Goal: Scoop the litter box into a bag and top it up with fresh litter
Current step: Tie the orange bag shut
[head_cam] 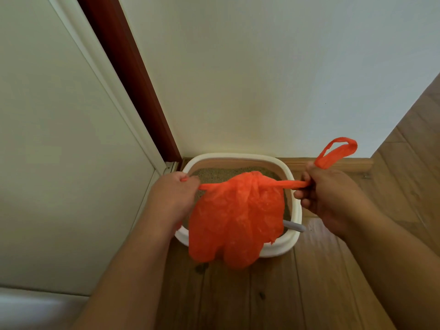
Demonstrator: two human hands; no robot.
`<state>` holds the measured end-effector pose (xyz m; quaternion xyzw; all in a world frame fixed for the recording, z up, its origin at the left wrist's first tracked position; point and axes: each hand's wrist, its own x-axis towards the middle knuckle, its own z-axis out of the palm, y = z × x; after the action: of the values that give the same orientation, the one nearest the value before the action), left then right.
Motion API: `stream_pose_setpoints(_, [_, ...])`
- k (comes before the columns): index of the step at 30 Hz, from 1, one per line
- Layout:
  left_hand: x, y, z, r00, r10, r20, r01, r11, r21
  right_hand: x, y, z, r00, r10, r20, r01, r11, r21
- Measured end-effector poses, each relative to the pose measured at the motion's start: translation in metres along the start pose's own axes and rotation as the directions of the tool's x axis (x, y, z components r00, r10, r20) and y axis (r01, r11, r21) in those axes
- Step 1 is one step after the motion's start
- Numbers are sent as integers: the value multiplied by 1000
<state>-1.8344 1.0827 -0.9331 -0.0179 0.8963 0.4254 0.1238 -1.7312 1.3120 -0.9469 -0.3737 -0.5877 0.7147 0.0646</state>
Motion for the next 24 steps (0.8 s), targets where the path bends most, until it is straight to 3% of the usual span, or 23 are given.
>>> stream_pose_setpoints(3, [-4,3,-2,997,76,-35,-75,997,17,0,1,6,999,-32,28,28,993,117])
stream_pose_setpoints(5, [-9,7,0,992,128,-15,-128,989,-69,-2,-1,12,991,-73,116,43,969,244])
stream_pose_setpoints(10, [-20,13,11,962,212,174,-161,950,-268,-7,-1,19,927,-146,344,33,950,312])
stream_pose_setpoints(14, [-23,13,18,938,246,245,-129,902,-411,-9,4,27,954,-194,226,200,980,-3])
stream_pose_setpoints(18, [-22,13,20,935,251,251,-58,806,-590,-10,4,32,953,-200,229,172,975,137])
stream_pose_setpoints(21, [-22,16,18,920,249,301,68,657,-751,-11,0,30,957,-187,221,150,973,173])
stream_pose_setpoints(24, [-23,16,23,900,332,283,-35,703,-711,-13,0,29,960,-175,217,151,981,122])
